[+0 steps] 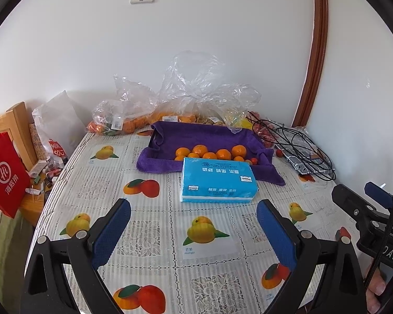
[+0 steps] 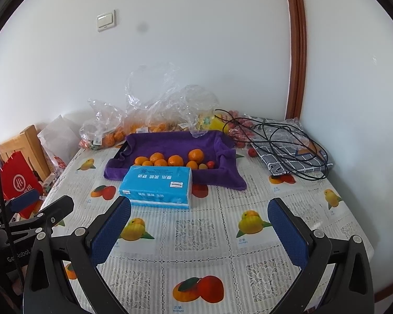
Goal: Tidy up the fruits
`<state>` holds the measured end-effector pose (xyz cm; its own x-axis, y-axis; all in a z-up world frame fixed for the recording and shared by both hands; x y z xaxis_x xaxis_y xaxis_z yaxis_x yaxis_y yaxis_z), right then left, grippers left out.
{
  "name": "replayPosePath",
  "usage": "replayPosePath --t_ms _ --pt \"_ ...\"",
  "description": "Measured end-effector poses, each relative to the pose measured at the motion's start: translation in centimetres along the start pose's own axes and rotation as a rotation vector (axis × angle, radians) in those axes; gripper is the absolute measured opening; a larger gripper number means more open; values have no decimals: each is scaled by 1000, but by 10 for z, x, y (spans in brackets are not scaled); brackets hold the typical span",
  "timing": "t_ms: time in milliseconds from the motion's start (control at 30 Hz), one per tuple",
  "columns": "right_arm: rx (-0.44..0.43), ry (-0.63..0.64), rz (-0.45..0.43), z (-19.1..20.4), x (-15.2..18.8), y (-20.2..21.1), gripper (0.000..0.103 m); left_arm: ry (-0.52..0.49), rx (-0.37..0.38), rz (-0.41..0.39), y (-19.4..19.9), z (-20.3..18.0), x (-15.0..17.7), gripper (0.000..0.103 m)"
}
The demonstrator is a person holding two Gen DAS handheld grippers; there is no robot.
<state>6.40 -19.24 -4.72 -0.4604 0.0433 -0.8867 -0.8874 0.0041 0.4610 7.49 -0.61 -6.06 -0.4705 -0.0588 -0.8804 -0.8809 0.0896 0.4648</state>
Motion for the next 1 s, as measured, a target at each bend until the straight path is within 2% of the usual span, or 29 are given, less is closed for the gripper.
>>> replayPosePath --t_ms 1000 --pt "0 8 6 4 5 -1 103 3 8 -1 1 1 2 97"
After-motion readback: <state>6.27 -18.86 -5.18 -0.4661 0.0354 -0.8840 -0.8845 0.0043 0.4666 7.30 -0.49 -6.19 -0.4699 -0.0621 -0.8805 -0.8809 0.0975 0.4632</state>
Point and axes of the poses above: each gripper's, at about its wrist camera, not at the fingertips, and y roughly against the way its jaws point, z to its left, x to its underside, the point moved 9 cm from there along -y, roughly the way its jaws point, and after that the axes turned 9 degrees about -z, right-handed, at the moved point
